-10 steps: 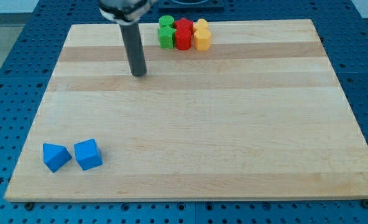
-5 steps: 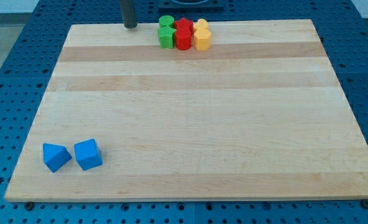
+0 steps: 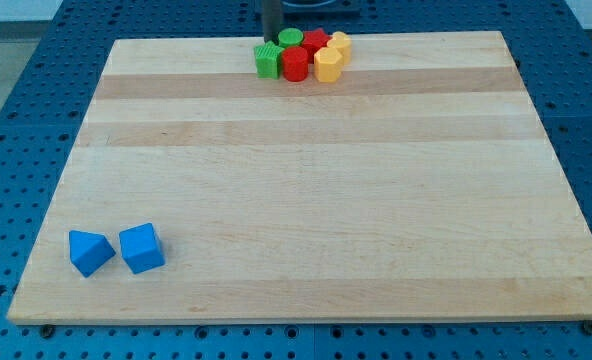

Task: Move the yellow hexagon towards the top left

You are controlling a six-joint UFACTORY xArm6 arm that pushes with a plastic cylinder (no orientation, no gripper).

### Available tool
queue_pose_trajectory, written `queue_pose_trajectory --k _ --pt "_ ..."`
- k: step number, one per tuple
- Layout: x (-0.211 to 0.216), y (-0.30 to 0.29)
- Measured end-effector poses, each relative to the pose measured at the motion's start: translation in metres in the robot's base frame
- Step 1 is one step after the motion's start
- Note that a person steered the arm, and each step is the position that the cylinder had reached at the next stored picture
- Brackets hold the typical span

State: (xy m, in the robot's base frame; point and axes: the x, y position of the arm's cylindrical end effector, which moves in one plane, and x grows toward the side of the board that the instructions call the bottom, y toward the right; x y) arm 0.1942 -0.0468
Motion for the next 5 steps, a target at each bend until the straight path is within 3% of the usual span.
queue_pose_trajectory --k 5 --pt "-0.001 0.123"
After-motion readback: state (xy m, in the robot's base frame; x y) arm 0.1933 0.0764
